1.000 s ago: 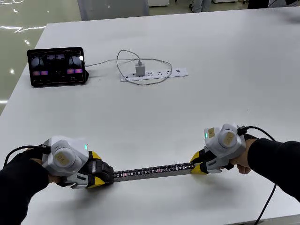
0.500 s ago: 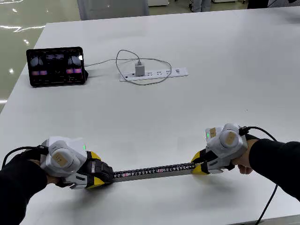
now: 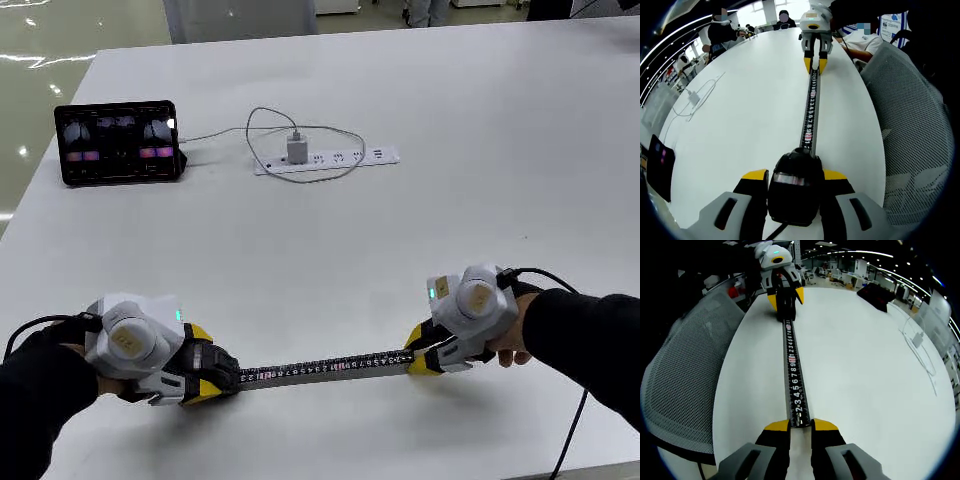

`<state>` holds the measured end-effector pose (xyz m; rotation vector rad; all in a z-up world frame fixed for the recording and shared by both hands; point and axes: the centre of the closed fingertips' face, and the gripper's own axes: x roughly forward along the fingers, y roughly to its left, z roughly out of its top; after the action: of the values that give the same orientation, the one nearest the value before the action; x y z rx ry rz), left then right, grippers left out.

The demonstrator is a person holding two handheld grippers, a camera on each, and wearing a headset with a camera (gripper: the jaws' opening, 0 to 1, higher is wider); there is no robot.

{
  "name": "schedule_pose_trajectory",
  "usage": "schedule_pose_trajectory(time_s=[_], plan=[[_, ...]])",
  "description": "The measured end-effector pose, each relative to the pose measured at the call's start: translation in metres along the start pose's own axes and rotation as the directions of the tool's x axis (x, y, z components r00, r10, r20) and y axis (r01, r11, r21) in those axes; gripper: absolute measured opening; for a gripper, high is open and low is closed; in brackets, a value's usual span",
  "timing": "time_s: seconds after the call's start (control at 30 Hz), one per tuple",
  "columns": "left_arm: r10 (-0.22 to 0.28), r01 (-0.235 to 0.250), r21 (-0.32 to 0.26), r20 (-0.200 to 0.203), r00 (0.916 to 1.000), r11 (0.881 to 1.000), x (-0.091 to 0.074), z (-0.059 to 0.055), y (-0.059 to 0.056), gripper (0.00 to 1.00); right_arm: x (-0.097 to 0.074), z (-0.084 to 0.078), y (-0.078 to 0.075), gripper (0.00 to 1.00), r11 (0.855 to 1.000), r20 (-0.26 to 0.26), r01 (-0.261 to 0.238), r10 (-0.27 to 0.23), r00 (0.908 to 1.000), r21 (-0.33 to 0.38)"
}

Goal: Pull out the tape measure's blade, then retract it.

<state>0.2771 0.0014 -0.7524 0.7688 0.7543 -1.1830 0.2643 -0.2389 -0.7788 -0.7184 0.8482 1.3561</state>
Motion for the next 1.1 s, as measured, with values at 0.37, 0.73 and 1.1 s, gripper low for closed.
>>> schedule_pose_trajectory(time_s=[0.37,0.73,1.1], plan=[[-0.034,0.036,0.038,-0.044,0.9984,0.999,-0.002,0.001,-0.002,0.34,0.001,-0.001,0.002,0.13,0.998,-0.056,-0.017,0.013,0.9983,-0.066],[-0.072,0.074,0.022,-0.062,0.9954,0.997,-0.009,0.001,-0.005,0.49,-0.001,0.0,0.008,0.22,0.997,-0.073,-0.026,0.02,0.9971,-0.079],[-0.074,0.074,-0.005,-0.088,0.9934,0.997,-0.017,-0.011,-0.009,0.68,-0.009,-0.005,0.013,0.31,0.997,-0.087,-0.015,0.008,0.9962,-0.08]])
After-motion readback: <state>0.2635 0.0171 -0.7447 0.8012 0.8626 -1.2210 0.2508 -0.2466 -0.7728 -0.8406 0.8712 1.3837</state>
